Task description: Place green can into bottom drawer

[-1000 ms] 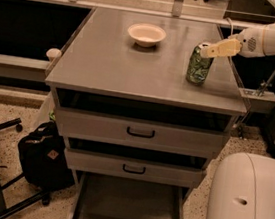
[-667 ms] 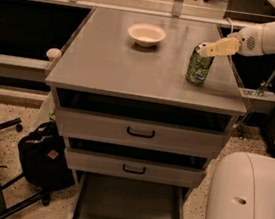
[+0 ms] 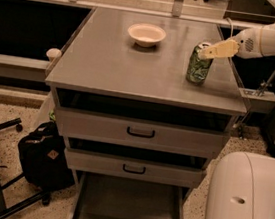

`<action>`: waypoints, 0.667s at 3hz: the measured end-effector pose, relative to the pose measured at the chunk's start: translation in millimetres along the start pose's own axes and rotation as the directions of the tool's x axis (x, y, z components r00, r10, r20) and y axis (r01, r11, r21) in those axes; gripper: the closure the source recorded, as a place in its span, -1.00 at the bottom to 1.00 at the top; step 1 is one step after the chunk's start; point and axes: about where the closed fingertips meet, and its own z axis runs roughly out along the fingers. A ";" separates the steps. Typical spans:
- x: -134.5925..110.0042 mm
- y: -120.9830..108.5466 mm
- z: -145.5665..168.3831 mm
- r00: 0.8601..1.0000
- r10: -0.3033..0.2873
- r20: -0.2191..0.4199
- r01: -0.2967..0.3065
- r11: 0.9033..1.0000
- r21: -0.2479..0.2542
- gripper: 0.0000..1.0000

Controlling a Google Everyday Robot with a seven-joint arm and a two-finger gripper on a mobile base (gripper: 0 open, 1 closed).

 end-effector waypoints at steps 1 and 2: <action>-1.8 9.6 0.2 1.000 0.008 0.025 -0.006 0.999 -0.048 -1.00; 14.5 17.3 -28.3 0.999 -0.010 0.035 0.014 0.995 -0.099 -1.00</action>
Offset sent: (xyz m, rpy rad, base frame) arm -0.1473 -0.0037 -0.0278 0.0676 -0.0125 0.1446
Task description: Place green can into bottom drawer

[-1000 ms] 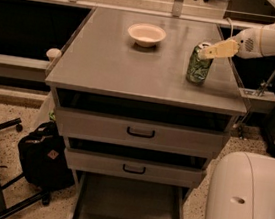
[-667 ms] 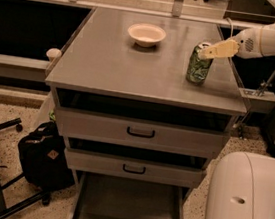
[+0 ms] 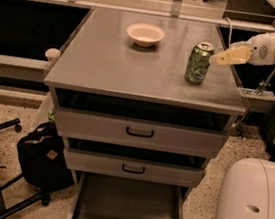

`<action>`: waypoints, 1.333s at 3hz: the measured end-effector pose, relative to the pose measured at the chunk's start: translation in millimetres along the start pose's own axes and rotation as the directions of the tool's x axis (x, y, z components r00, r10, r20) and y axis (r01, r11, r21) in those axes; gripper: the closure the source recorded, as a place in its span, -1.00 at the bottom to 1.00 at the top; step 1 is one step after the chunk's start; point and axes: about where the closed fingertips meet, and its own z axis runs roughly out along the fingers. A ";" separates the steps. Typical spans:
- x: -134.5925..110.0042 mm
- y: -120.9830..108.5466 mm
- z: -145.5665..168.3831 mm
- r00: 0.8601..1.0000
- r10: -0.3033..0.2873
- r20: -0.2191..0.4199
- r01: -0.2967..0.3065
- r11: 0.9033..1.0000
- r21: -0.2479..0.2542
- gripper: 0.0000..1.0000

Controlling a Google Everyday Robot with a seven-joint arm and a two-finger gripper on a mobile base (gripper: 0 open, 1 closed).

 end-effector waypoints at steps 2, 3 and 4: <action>20.0 10.6 -30.2 1.000 -0.019 0.003 0.019 0.999 -0.047 -1.00; 5.9 27.5 -12.8 0.998 -0.055 -0.005 0.054 0.994 -0.097 -1.00; 5.9 27.5 -12.7 0.998 -0.055 -0.005 0.054 0.994 -0.097 -1.00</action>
Offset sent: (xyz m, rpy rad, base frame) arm -0.1134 0.0085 -0.0312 0.0094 -0.0134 0.0565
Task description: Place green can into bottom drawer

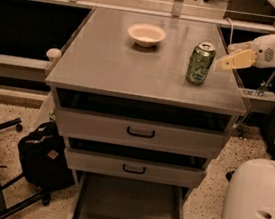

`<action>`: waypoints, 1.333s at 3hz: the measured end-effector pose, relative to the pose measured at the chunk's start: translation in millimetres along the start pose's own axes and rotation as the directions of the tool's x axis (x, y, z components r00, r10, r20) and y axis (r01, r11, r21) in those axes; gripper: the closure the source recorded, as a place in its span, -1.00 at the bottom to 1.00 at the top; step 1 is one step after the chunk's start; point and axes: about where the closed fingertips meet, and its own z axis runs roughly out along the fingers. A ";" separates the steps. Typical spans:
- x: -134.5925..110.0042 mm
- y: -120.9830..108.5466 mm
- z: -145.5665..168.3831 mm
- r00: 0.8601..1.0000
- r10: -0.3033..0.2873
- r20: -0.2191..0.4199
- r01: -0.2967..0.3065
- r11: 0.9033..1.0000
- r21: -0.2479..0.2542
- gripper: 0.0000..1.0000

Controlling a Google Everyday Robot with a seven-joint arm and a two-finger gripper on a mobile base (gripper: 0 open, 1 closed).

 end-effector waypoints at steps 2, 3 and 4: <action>0.0 0.0 0.1 1.000 0.000 0.000 0.000 1.000 0.000 -0.16; 0.0 0.0 0.1 1.000 0.000 0.000 0.000 1.000 0.000 0.31; 0.0 0.0 0.1 1.000 0.000 0.000 0.000 1.000 0.000 0.77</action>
Offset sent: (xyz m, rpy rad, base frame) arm 0.0000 0.0000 0.0000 0.0000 0.0000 0.0000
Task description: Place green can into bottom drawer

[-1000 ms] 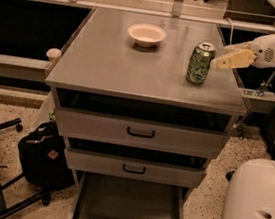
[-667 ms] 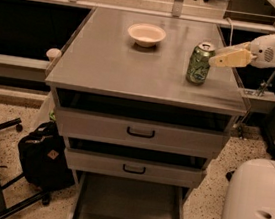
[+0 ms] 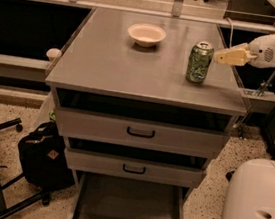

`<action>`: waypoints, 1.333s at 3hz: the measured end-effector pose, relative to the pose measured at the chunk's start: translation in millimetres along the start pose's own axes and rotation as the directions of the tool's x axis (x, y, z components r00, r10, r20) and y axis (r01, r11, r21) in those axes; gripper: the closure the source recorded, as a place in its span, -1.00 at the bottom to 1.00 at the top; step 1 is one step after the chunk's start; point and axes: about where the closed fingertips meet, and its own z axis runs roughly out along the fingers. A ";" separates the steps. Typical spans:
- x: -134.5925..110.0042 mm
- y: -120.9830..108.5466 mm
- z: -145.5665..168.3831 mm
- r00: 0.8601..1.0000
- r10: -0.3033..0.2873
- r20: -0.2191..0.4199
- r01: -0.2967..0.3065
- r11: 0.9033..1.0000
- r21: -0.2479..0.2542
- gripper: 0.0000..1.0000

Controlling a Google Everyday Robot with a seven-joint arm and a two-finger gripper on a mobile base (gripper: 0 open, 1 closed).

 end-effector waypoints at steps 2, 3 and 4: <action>0.0 0.0 0.1 1.000 0.000 0.000 0.000 1.000 0.000 0.62; 0.0 0.0 0.1 1.000 0.000 0.000 0.000 1.000 0.000 0.16; 0.0 0.0 0.1 1.000 0.000 0.000 0.000 1.000 0.000 -0.29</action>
Offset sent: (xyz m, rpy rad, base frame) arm 0.0000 0.0000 0.0000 0.0000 0.0000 0.0000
